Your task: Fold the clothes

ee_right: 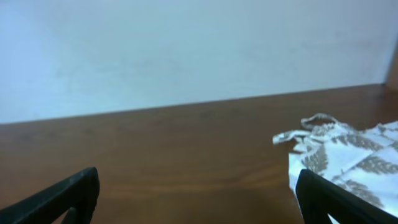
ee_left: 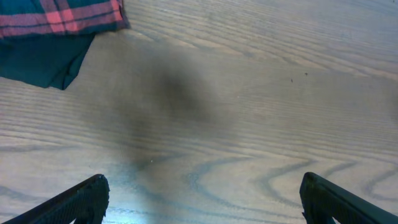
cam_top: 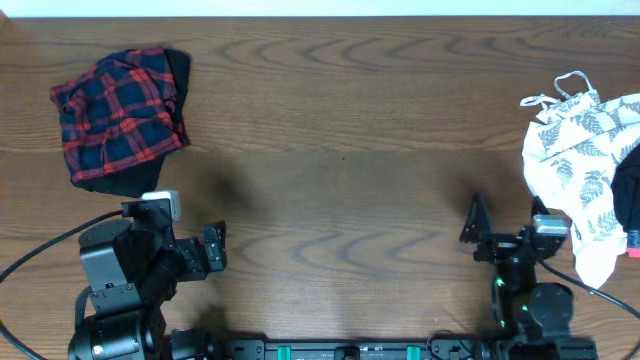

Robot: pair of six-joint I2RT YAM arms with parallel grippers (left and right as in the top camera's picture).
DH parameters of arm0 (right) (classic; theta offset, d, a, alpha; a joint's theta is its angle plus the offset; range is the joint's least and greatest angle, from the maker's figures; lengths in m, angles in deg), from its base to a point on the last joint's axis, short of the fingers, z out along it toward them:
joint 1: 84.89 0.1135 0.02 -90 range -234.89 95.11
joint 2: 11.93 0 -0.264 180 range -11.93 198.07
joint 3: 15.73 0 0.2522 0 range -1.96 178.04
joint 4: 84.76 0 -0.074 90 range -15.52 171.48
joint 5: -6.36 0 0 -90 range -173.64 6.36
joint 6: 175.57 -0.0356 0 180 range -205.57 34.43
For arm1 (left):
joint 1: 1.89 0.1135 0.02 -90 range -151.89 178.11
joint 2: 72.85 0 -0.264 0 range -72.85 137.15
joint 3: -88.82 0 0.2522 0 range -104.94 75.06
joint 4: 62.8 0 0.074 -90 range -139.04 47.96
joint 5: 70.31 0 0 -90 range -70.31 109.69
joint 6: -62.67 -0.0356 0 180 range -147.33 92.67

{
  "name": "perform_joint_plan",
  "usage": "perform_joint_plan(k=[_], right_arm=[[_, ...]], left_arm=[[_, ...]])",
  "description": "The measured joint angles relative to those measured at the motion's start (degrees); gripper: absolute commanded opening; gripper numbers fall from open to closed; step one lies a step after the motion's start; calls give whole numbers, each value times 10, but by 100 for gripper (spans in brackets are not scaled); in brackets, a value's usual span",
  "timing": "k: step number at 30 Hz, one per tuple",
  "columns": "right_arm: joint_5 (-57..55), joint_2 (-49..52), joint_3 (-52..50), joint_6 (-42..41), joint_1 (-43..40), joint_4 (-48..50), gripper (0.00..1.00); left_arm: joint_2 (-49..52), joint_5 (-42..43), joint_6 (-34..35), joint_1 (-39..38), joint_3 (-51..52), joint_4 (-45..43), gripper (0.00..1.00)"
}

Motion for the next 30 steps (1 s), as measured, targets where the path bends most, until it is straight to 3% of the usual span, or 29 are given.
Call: perform_joint_plan(k=[30], right_arm=[[22, 0, -22, 18, 0, -8, 99]], left_arm=[[0, 0, 0, 0, 0, 0, 98]])
